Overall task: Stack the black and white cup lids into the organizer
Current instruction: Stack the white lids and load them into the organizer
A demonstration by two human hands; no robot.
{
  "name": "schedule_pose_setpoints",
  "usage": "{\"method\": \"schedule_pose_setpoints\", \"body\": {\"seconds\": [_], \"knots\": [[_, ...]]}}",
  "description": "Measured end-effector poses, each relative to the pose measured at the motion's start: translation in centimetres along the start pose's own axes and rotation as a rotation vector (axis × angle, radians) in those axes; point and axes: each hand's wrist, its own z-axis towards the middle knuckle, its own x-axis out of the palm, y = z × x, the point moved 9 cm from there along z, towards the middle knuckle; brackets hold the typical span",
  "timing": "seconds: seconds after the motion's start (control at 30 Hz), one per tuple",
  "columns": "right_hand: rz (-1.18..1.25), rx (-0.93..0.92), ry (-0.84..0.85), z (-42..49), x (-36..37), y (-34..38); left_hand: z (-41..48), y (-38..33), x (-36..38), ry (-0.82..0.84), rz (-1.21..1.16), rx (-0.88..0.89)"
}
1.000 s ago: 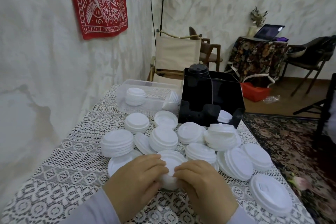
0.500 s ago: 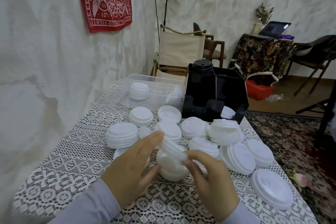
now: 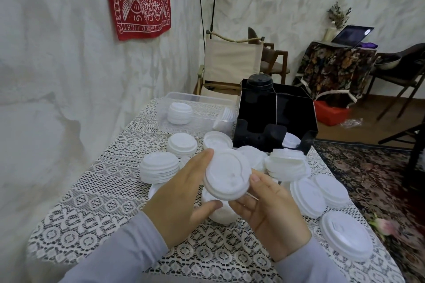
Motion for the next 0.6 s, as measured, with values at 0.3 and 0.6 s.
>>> {"method": "schedule_pose_setpoints", "body": {"seconds": [0.3, 0.6], "knots": [[0.045, 0.173, 0.063, -0.5, 0.0, -2.1, 0.2, -0.1, -0.3, 0.059, -0.065, -0.030], [-0.179, 0.166, 0.088, -0.8, -0.2, -1.8, 0.1, 0.3, 0.0, 0.125, 0.062, -0.076]]}}
